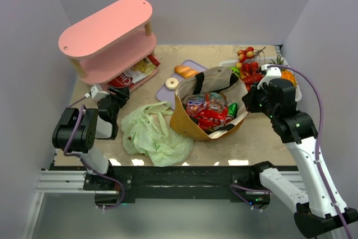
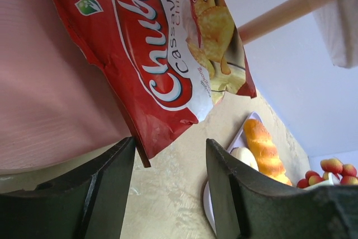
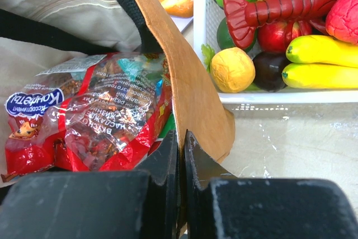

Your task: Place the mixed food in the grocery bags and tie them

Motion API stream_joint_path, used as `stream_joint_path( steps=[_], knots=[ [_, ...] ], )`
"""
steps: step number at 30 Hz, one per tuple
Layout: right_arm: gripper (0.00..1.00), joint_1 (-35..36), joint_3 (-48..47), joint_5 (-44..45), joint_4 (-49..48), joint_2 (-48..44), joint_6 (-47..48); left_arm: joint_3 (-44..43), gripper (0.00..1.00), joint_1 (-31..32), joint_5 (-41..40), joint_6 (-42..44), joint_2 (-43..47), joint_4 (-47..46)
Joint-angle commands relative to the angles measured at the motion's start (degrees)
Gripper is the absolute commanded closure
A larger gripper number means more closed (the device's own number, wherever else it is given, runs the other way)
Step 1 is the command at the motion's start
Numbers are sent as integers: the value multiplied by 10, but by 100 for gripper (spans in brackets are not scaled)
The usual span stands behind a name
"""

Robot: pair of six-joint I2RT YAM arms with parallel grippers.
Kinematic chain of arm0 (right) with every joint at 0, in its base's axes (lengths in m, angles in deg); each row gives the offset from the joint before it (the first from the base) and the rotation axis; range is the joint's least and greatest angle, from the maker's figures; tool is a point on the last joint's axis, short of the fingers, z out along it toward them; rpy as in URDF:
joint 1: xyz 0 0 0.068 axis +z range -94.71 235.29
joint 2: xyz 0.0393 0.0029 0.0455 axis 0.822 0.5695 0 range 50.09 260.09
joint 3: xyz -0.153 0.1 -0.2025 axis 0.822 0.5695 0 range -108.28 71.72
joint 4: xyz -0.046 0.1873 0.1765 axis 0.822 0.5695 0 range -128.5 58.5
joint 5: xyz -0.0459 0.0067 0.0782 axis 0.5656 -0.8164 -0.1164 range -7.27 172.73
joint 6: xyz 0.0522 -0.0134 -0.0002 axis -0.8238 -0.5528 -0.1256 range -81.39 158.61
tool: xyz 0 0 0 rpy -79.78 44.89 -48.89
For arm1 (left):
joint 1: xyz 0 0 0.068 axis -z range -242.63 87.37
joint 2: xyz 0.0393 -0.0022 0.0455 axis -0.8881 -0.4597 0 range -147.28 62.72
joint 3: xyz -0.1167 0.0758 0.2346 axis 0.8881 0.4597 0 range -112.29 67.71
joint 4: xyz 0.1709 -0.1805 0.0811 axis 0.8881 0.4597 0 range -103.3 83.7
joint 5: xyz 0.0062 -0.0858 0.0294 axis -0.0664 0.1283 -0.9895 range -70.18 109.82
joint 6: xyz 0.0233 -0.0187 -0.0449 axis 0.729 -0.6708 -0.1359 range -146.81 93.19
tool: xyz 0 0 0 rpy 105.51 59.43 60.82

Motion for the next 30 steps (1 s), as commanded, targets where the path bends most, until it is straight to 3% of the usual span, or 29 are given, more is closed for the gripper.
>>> stream_joint_path(
  steps=[1,10,21,30],
  knots=[
    [100,1,0,13,-8,7,9,-31,41,-2,2,-30,-20,52],
    [100,1,5,9,-17,11,9,-15,39,-2,-20,-48,4,84],
    [100,1,7,9,-17,9,9,-18,35,2,-29,-74,-12,60],
    [100,2,8,12,-17,11,15,-46,45,2,-30,-76,-41,56]
  ],
)
